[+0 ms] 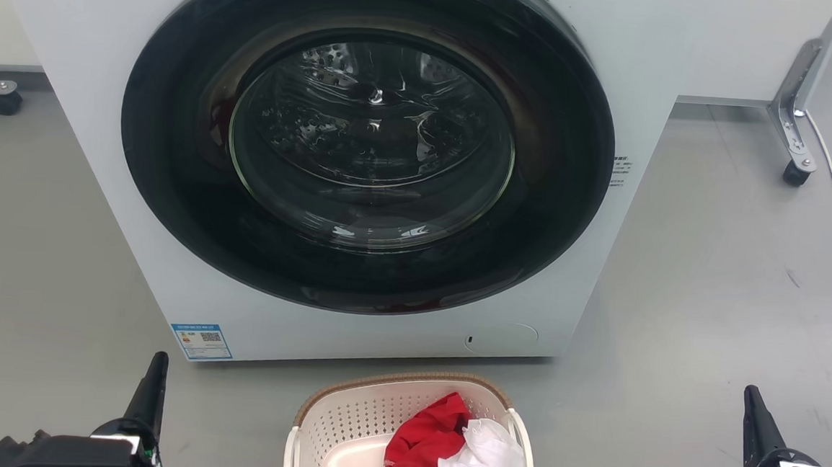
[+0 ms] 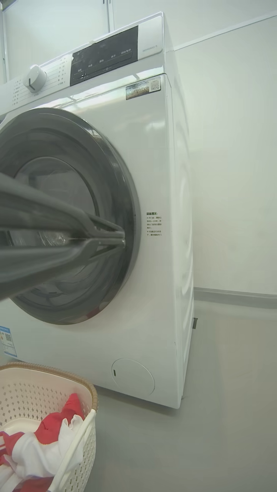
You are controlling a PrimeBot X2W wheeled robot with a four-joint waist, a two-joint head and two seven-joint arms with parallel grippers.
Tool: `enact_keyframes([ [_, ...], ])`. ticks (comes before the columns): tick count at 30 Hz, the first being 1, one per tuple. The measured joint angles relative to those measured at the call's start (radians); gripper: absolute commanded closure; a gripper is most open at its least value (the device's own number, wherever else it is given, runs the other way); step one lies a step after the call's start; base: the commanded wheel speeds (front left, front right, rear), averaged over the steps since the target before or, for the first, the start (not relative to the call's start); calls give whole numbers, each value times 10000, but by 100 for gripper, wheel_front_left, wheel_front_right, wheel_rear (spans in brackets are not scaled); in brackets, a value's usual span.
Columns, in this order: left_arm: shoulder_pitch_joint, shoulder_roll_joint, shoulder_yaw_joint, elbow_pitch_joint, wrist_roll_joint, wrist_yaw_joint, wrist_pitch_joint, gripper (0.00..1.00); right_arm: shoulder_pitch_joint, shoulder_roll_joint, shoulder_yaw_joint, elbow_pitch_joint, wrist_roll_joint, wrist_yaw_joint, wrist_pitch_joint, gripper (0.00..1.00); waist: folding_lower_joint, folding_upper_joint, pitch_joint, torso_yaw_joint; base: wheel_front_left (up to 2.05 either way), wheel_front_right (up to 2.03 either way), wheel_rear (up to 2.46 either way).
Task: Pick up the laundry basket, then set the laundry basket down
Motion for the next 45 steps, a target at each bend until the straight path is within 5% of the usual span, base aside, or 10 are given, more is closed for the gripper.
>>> enact_keyframes([
  [45,-21,-17,21,44,-165,-73,0,100,-51,19,-31,6,42,44,19,100,0,0,-1,1,0,0,0],
])
